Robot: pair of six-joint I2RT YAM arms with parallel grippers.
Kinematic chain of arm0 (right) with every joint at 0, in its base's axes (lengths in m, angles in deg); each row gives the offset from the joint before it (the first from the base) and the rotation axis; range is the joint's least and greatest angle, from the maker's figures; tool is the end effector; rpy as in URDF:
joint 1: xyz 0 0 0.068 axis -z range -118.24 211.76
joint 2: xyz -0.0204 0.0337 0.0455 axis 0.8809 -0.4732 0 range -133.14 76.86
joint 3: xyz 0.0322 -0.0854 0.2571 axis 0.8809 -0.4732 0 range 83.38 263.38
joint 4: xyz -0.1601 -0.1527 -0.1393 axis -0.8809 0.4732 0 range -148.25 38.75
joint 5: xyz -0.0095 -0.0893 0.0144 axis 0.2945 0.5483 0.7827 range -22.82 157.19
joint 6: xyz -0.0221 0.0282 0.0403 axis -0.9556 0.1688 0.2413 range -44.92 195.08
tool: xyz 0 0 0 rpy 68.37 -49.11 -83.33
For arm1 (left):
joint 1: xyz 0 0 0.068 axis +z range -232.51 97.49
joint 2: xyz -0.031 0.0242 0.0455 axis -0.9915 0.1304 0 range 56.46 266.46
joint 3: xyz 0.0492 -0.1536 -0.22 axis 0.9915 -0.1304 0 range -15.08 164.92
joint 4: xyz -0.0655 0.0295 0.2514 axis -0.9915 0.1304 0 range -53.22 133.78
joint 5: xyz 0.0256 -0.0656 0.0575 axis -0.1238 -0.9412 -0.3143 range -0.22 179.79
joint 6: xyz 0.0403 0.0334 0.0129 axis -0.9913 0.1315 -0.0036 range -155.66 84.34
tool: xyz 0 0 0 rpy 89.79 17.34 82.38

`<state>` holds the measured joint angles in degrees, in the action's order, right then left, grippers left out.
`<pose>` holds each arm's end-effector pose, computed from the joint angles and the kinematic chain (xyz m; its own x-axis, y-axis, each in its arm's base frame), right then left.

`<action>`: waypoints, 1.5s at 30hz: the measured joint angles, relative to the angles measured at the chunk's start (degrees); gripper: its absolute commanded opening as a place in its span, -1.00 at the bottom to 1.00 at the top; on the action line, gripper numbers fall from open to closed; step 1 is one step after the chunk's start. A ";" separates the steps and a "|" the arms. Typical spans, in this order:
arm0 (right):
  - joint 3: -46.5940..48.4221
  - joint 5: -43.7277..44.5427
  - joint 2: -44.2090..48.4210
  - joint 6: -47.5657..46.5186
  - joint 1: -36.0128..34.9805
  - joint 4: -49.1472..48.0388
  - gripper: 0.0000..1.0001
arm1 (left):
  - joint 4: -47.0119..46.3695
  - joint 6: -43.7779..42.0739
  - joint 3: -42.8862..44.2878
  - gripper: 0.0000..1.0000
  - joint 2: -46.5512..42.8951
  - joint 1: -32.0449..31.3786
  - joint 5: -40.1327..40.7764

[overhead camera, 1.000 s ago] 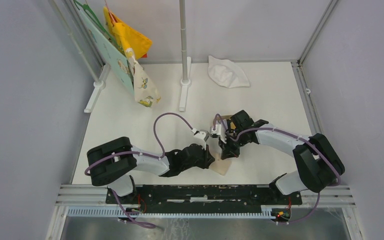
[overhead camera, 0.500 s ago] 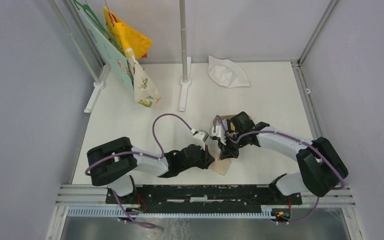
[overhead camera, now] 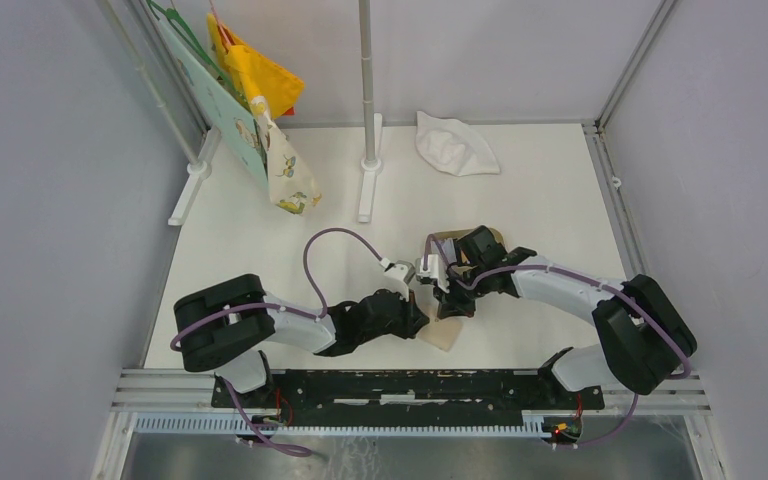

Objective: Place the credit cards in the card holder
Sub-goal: Close the card holder at the center of the board.

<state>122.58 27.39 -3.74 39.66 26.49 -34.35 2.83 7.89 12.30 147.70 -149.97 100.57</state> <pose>0.1850 0.1588 0.1648 -0.2210 -0.7015 -0.6775 -0.9693 0.0815 0.2318 0.1142 -0.2578 0.1296 -0.7209 -0.0288 -0.6925 0.4809 0.6988 -0.5296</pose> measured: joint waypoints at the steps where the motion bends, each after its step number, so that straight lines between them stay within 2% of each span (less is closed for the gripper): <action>1: -0.04 0.13 0.00 0.00 -0.09 -0.17 -1.00 | -0.07 0.07 -0.04 -0.97 0.00 0.00 0.00; 20: -0.33 1.51 1.01 -3.08 -3.65 -0.11 -1.00 | -0.90 1.38 -0.57 -0.97 0.00 0.20 -0.46; 45: -0.46 6.54 2.91 -4.79 -4.83 0.20 -1.00 | -0.92 1.38 -0.57 -0.97 0.00 0.20 -0.48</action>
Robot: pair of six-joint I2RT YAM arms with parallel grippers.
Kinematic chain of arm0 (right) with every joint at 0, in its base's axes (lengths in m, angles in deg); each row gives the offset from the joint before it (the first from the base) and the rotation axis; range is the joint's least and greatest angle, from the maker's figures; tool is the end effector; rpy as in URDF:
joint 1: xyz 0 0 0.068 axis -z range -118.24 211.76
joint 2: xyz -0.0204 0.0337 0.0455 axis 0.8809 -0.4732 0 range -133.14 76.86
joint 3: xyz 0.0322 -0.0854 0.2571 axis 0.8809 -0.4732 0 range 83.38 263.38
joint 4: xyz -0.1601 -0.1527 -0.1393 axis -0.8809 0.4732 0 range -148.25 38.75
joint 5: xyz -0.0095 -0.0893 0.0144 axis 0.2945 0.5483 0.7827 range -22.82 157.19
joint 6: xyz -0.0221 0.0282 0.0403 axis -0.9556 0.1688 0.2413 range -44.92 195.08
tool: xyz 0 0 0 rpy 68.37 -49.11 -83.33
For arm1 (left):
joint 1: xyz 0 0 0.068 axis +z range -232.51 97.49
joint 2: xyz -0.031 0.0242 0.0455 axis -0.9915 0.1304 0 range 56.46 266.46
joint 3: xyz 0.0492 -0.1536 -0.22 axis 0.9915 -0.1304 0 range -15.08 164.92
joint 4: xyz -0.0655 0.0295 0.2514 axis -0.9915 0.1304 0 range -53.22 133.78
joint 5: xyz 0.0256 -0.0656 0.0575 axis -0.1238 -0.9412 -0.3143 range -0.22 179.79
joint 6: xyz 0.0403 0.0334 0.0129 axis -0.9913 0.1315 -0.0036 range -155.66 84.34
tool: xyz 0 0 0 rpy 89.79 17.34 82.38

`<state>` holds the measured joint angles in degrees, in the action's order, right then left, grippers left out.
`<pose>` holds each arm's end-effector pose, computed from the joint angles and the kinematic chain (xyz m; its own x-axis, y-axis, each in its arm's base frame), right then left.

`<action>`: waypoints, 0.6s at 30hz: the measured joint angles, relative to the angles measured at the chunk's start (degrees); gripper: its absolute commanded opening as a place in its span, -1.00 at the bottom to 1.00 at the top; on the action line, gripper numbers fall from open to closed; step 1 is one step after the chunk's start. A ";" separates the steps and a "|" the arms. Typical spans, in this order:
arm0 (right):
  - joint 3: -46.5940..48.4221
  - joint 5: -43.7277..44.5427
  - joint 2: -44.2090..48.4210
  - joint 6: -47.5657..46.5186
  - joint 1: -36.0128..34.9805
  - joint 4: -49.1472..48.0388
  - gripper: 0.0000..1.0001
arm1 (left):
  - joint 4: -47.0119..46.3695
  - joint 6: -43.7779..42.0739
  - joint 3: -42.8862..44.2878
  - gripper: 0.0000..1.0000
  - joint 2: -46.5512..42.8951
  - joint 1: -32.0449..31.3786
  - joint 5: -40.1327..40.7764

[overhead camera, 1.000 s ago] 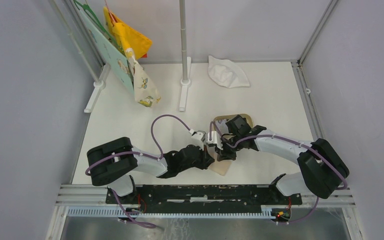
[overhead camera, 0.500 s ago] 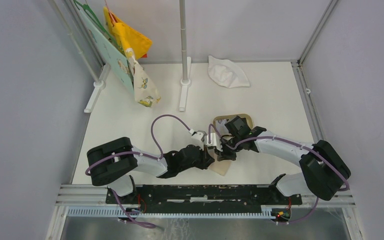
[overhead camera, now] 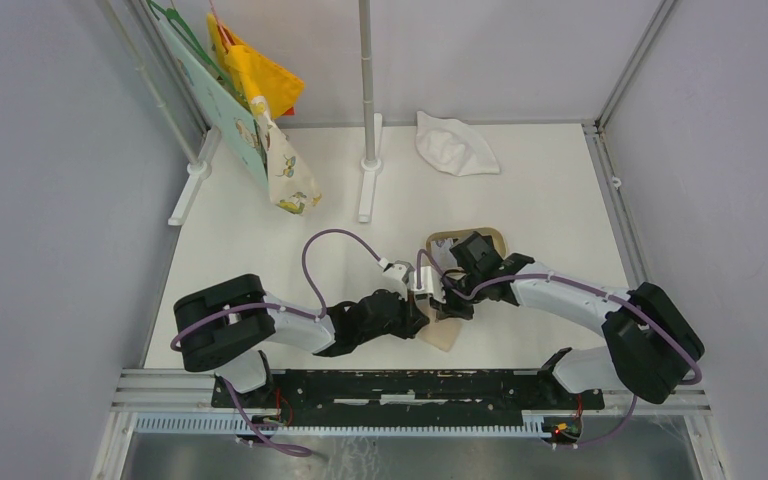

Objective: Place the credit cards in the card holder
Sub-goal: Close the card holder at the center of the board.

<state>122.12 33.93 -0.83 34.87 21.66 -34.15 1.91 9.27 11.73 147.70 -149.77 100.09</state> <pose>0.1703 0.1689 0.1715 -0.0505 -0.7481 -0.6617 -0.9967 -0.0042 0.0808 0.1142 -0.2561 0.1285 -0.7334 -0.0477 -0.6781 0.4652 0.6922 -0.5518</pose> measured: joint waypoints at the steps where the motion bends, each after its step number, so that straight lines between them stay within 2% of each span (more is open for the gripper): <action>1: 0.00 0.04 -0.04 -0.15 -0.20 0.02 -1.00 | 0.00 0.00 0.00 -0.96 0.00 0.00 0.00; 18: -0.09 0.61 -0.70 -1.62 -1.77 0.33 -1.00 | 0.00 0.00 0.00 -0.96 0.00 0.00 -0.07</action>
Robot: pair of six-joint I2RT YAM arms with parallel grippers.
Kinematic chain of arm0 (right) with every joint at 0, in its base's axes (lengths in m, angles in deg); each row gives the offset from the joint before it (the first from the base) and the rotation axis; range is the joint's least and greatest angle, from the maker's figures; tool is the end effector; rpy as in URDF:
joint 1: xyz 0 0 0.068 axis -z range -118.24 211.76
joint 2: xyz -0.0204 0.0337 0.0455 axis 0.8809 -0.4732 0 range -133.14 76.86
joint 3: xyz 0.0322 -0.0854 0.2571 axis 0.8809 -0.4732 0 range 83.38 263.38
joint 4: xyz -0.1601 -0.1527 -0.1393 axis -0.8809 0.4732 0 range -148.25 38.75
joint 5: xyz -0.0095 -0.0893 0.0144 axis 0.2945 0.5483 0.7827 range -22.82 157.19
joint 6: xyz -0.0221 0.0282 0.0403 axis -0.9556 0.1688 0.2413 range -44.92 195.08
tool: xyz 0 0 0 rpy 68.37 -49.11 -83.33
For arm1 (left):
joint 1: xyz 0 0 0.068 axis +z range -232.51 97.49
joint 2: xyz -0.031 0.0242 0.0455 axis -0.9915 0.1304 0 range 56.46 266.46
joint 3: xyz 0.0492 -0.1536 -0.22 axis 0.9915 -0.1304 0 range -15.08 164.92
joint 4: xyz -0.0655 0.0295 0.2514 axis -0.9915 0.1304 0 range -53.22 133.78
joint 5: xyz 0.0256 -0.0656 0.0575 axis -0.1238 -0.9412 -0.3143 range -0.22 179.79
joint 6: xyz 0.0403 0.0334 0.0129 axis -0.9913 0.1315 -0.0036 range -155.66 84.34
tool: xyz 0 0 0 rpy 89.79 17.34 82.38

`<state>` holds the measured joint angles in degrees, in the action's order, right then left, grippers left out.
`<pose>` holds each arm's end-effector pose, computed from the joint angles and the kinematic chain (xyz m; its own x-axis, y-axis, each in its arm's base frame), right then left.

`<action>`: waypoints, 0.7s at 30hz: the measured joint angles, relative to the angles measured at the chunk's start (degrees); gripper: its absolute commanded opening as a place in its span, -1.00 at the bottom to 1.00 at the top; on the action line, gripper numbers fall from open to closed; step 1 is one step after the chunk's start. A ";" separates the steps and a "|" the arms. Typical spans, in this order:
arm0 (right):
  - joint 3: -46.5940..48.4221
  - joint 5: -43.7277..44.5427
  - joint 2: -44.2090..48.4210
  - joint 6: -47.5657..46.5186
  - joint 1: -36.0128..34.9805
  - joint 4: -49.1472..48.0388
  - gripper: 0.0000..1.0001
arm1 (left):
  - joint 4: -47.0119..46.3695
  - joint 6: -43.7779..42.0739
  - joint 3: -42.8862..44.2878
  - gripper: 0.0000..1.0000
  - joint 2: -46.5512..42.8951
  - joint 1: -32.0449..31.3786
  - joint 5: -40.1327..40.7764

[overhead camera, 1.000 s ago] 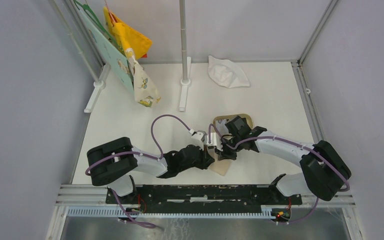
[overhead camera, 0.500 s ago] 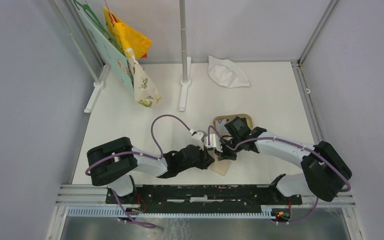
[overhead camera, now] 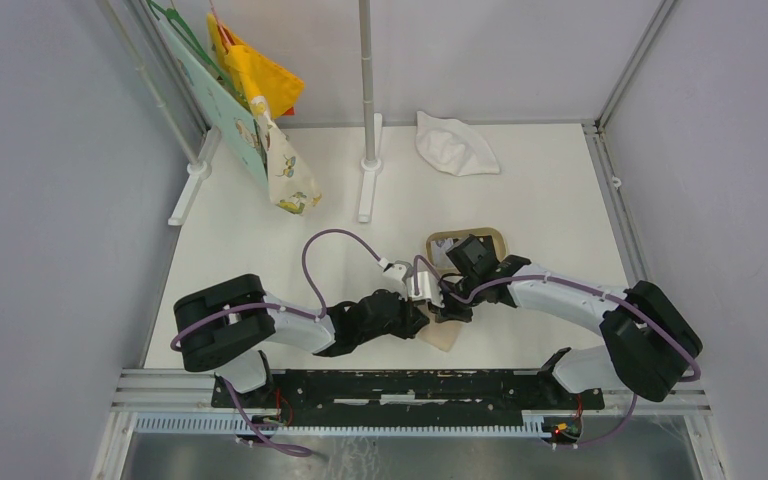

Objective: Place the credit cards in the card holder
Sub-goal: Close the card holder at the center of the board.

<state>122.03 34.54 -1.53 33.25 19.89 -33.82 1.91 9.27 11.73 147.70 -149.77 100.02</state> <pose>0.1652 0.1738 0.1680 -0.0081 -0.7612 -0.6485 -0.9962 -0.0501 0.0713 0.1142 -0.2561 0.1285 -0.7338 -0.0471 -0.6777 0.4656 0.6915 -0.5523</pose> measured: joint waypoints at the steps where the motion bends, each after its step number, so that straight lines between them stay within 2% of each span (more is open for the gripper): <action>1: 0.00 0.00 0.00 -0.04 -0.09 0.00 -1.00 | 0.00 0.00 0.00 -0.96 0.00 0.00 0.00; 21: 0.33 3.28 -0.17 -3.61 -3.19 0.42 -1.00 | -0.02 0.11 -0.20 -0.97 0.00 0.07 -0.20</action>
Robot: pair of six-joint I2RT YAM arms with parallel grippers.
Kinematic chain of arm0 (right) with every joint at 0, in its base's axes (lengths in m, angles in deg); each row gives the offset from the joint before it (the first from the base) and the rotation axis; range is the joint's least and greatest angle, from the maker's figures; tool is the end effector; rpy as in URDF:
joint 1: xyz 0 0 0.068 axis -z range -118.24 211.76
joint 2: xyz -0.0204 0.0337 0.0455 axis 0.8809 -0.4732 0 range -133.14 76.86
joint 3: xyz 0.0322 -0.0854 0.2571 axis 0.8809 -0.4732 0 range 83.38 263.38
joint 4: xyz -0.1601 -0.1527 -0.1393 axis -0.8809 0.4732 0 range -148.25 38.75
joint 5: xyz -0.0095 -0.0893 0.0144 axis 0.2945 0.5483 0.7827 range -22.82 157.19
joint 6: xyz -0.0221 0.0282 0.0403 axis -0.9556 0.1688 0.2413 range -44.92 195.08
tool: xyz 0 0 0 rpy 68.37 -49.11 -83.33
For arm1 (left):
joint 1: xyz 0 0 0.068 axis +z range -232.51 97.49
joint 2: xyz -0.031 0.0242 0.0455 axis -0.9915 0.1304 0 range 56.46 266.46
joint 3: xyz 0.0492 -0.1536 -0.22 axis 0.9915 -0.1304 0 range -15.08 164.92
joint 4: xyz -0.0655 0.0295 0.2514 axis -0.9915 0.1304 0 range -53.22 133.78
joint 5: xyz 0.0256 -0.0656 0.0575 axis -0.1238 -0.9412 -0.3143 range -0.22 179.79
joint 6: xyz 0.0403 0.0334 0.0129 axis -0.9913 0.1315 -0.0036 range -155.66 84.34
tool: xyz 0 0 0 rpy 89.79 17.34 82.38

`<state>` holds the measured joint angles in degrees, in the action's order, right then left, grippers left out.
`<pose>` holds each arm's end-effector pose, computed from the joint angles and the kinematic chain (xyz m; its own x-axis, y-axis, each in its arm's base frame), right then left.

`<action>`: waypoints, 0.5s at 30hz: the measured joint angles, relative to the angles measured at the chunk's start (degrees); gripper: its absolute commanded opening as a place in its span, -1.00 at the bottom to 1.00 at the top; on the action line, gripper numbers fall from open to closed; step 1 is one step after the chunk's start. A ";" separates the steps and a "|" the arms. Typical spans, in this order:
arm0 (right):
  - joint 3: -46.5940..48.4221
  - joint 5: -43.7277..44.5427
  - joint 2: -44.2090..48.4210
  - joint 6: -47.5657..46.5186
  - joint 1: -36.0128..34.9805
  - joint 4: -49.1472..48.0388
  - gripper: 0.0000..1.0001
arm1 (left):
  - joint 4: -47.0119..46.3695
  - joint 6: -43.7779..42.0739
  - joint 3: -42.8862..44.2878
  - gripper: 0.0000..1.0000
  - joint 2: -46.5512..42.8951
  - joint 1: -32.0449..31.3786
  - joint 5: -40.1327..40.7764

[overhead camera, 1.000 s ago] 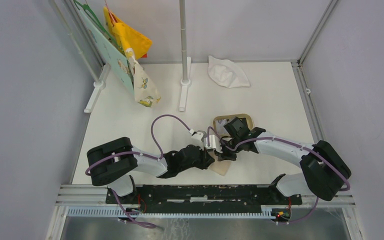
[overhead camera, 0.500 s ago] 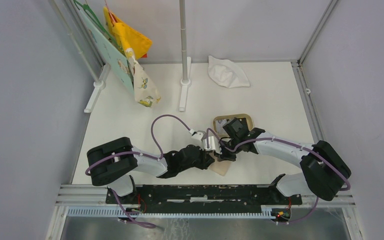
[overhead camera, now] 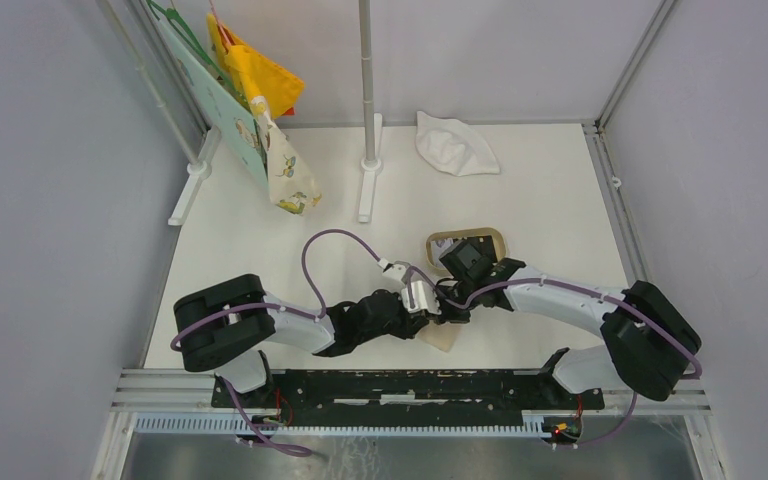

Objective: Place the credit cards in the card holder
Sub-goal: Close the card holder at the center of the board.

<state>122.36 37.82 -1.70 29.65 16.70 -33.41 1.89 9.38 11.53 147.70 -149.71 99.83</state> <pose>0.1573 0.1823 0.1676 0.0987 -0.7799 -0.6181 -0.9918 -0.1278 0.0029 0.1140 -0.2553 0.1276 -0.7367 -0.0456 -0.6747 0.4640 0.6918 -0.5533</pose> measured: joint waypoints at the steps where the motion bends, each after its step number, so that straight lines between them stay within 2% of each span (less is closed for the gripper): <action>1: 0.11 0.37 -0.07 -0.37 -0.35 0.04 -1.00 | 0.00 -0.02 0.00 -0.97 0.00 0.00 -0.02; 15: 1.05 2.25 -0.94 -1.84 -1.55 0.74 -1.00 | -0.04 -0.11 -0.09 -0.96 -0.11 -0.02 -0.11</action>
<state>123.41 40.07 -2.64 27.81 15.15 -32.67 1.84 9.27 11.45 147.59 -149.73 99.72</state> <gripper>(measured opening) 0.004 0.024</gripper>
